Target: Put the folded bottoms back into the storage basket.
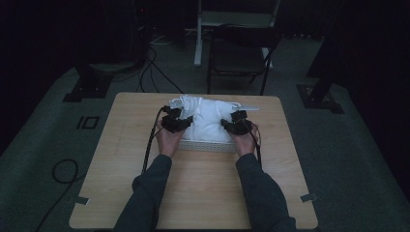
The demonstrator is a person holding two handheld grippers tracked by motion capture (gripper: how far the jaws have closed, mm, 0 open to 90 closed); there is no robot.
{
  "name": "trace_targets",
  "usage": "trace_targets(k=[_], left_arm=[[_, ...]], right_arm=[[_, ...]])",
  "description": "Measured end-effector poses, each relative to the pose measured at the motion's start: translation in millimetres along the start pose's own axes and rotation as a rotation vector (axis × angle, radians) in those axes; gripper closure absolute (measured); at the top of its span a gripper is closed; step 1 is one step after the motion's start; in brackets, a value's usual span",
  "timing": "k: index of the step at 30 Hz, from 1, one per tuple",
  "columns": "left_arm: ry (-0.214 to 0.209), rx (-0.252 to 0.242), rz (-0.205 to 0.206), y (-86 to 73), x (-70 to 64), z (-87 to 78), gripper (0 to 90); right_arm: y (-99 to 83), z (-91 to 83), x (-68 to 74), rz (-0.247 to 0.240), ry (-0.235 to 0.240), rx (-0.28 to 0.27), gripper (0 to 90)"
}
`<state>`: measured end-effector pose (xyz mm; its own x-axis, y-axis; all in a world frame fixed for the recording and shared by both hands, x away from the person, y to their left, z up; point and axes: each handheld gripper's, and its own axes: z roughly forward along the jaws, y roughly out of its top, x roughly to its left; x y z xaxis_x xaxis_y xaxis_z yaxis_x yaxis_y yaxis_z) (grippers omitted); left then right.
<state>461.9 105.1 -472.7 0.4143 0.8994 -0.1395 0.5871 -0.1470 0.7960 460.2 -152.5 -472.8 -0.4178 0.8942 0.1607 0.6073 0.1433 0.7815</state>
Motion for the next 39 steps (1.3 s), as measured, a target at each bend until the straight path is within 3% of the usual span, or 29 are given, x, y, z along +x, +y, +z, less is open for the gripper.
trace_targets(k=[5, 20, 25, 29, 33, 39], left_arm=[[0.003, 0.036, -0.023, -8.4, -1.1, 5.3, 57.6], [0.032, 0.102, -0.029, -19.0, -1.7, 10.7, 55.5], [0.061, 0.113, -0.039, -21.0, -1.6, 10.3, 48.3], [0.106, 0.065, -0.013, -21.4, 1.7, 2.4, 36.3], [0.102, -0.017, -0.022, -17.3, 11.0, -13.8, 33.5], [0.107, -0.047, -0.037, -14.5, 19.7, -23.9, 33.8]], right_arm=[[-5.6, 4.3, 0.7, -0.013, -0.021, 0.027, 67.6], [-14.0, 11.4, 9.6, -0.061, -0.076, 0.095, 67.3], [-14.8, 11.1, 9.8, -0.064, -0.097, 0.119, 66.7], [-14.7, 9.6, 7.5, -0.065, -0.136, 0.119, 52.7], [-12.8, 2.6, 6.4, -0.087, -0.177, 0.075, 39.4], [-7.9, -11.5, 5.6, -0.094, -0.193, -0.009, 36.7]])
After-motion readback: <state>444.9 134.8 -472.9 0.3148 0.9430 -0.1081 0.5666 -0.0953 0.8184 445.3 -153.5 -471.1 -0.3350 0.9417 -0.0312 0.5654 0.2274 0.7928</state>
